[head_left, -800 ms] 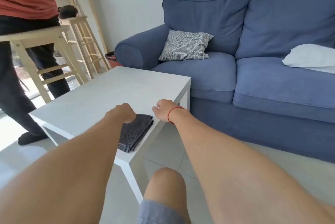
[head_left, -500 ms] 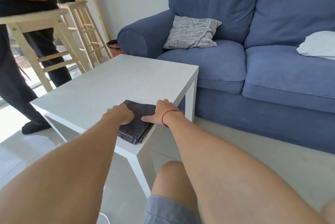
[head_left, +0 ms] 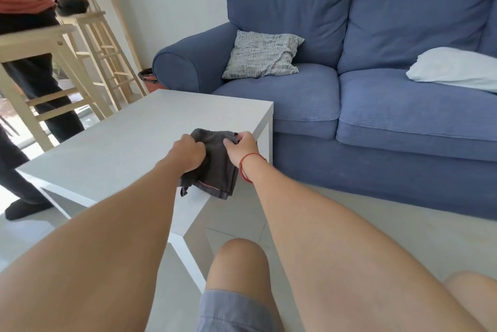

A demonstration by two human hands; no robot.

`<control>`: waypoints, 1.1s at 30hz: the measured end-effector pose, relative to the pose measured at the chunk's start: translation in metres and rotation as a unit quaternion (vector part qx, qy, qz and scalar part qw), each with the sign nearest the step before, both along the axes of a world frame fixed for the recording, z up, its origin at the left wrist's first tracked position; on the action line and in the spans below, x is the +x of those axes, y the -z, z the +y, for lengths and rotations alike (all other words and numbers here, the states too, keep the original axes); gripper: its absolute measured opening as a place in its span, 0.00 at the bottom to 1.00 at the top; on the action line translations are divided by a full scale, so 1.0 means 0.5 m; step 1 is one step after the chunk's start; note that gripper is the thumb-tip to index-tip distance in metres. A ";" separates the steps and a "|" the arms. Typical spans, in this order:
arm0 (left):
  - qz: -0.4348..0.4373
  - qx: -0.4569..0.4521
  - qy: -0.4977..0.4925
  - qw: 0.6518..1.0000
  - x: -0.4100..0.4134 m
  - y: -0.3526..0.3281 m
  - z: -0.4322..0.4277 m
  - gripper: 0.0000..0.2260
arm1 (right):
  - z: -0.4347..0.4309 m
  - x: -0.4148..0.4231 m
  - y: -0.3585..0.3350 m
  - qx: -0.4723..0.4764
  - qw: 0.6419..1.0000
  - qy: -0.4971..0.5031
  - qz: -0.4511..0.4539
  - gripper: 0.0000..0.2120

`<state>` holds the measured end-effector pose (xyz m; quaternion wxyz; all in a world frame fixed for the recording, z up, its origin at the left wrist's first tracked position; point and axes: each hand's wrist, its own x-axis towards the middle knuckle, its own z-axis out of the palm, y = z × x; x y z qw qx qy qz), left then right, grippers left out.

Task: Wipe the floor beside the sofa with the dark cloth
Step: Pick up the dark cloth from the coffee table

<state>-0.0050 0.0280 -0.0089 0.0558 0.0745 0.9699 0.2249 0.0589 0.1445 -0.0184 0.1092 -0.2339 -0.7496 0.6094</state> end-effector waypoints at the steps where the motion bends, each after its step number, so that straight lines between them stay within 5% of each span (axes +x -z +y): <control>1: 0.005 0.022 0.013 1.000 0.012 -0.011 0.024 0.21 | 0.019 0.013 -0.006 0.003 1.000 0.026 0.010 0.09; 10: -0.060 0.198 0.086 0.975 0.174 0.028 0.267 0.20 | 0.223 0.179 0.020 0.125 0.974 0.184 -0.042 0.11; 14: -0.102 0.194 0.096 0.971 0.218 0.081 0.338 0.19 | 0.282 0.229 0.071 0.102 0.969 0.216 -0.069 0.12; 20: -0.169 0.204 0.079 0.961 0.230 0.178 0.414 0.18 | 0.363 0.262 0.140 -0.108 0.955 0.246 -0.125 0.19; 26: -0.215 0.177 0.090 0.956 0.213 0.301 0.479 0.18 | 0.428 0.254 0.263 -0.040 0.957 0.238 -0.161 0.06; 33: -0.298 0.169 0.088 0.935 0.186 0.477 0.534 0.15 | 0.484 0.217 0.458 -0.040 0.939 0.254 -0.227 0.12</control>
